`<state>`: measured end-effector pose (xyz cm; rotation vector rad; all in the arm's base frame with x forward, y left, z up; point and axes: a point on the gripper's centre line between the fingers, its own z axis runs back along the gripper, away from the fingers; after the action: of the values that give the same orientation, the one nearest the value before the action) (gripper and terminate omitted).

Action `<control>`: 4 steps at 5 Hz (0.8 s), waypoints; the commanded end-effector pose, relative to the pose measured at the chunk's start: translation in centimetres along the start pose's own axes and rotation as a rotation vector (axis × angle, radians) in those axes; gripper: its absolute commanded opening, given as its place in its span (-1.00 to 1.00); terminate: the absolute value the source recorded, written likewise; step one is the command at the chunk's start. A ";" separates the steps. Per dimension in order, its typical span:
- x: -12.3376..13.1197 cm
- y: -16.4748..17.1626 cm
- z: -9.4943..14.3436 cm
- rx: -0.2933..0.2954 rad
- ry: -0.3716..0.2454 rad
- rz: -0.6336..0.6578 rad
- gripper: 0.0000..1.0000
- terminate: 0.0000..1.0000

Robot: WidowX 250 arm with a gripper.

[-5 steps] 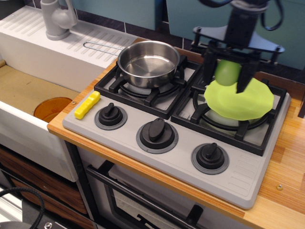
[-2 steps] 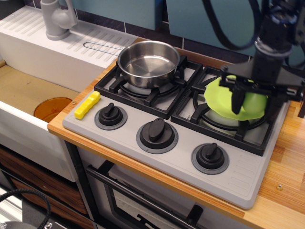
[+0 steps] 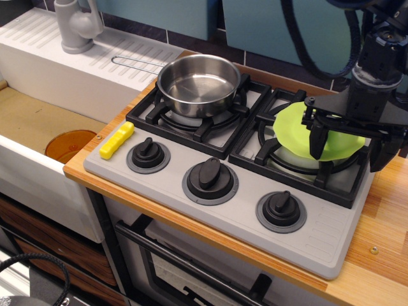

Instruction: Put smallpear on plate and fry in pot or pan on stove

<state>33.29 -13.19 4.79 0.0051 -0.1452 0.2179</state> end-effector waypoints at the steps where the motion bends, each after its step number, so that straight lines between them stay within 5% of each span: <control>1: 0.0 -0.5 2.7 0.000 0.002 -0.004 1.00 -1.00; 4: -1.1 1.2 6.0 0.038 0.050 -0.078 1.00 -1.00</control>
<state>30.26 -12.27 8.27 0.0736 -0.0289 0.1394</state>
